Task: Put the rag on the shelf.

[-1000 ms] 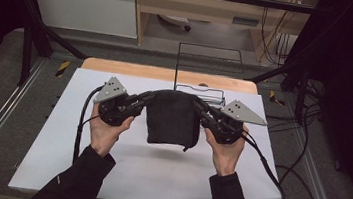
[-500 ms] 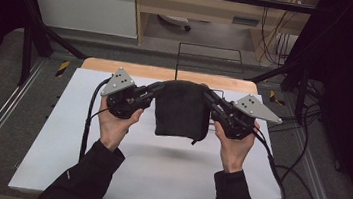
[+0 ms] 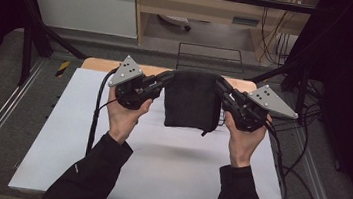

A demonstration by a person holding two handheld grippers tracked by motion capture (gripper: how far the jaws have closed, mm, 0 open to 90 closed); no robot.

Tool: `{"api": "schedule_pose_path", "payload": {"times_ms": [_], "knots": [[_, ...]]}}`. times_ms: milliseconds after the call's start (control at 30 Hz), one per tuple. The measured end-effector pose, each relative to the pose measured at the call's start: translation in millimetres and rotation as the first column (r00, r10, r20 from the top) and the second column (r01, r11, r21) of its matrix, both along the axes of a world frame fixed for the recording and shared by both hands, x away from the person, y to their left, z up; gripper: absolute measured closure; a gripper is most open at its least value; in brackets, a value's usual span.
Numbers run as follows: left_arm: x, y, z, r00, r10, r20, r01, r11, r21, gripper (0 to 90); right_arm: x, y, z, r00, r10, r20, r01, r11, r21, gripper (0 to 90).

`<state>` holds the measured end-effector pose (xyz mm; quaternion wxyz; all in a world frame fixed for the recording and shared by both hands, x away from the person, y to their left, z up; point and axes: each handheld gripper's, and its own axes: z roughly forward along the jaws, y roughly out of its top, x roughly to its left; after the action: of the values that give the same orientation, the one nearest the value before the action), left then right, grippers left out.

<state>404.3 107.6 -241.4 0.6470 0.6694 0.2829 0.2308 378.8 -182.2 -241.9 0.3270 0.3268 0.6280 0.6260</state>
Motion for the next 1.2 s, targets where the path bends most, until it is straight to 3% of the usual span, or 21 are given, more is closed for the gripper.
{"api": "schedule_pose_path", "payload": {"times_ms": [900, 1200], "knots": [[18.5, -26.4, 55.7, 0.9956, 0.013, 0.093, -0.008, 0.9981, -0.061, 81.3, 10.6, -16.6, 56.1, 0.9918, -0.072, 0.105, 0.070, 0.997, 0.029, 81.5], [27.8, -28.9, 72.7, 0.9945, 0.023, 0.102, -0.016, 0.9975, -0.068, 81.3, 17.5, -17.2, 73.7, 0.9877, -0.086, 0.130, 0.083, 0.996, 0.032, 81.5]]}}
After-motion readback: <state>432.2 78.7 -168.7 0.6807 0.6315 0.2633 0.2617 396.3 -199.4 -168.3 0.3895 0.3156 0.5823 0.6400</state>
